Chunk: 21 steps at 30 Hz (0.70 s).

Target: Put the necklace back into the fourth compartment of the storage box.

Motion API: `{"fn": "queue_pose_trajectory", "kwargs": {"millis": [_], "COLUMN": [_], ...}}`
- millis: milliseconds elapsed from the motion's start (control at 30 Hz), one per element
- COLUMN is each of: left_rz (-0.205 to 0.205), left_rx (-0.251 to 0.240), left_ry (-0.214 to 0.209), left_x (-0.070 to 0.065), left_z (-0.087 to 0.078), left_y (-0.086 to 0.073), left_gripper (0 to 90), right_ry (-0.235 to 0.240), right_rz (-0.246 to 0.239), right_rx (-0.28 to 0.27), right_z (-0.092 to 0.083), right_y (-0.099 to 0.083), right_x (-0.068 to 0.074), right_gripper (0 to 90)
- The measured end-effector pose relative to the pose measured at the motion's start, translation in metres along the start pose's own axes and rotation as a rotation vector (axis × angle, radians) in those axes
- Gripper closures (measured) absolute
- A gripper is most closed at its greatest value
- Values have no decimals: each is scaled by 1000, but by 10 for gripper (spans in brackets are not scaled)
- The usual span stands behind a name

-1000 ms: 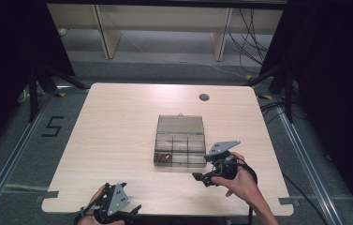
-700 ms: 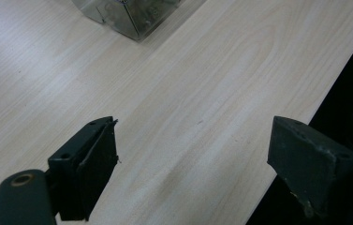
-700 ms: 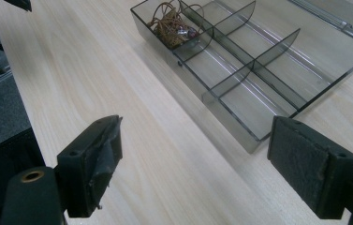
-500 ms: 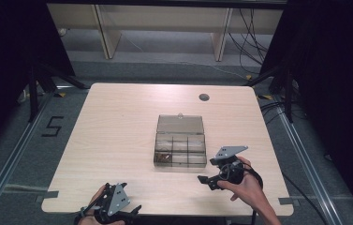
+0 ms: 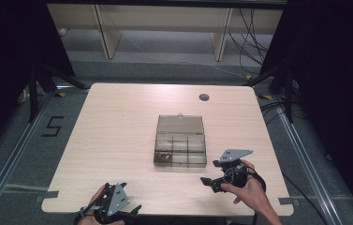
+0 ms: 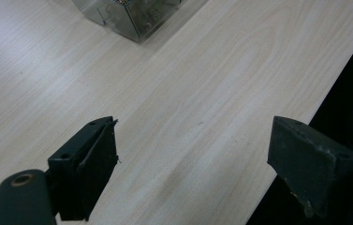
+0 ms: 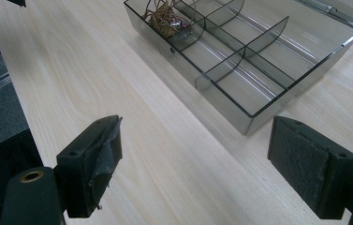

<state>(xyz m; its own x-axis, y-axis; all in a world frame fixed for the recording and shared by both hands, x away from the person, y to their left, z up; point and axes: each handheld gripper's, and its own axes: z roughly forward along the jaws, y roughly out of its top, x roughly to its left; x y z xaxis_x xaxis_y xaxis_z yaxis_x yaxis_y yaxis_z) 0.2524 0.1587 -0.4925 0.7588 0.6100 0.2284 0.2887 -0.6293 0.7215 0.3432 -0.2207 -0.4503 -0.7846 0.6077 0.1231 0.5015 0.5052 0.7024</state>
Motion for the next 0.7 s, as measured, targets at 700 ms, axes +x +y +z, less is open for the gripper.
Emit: {"fn": "queue_pose_trajectory", "kwargs": {"millis": [700], "left_rz": [0], "left_rx": [-7], "left_ry": [3], "left_x": [1], "left_z": [-1], "left_y": [0], "left_gripper": [155], "right_ry": [-3], "right_rz": [46], "right_rx": [0], "right_z": [-9], "right_y": [-25], "right_x": [0], "right_gripper": [184]}}
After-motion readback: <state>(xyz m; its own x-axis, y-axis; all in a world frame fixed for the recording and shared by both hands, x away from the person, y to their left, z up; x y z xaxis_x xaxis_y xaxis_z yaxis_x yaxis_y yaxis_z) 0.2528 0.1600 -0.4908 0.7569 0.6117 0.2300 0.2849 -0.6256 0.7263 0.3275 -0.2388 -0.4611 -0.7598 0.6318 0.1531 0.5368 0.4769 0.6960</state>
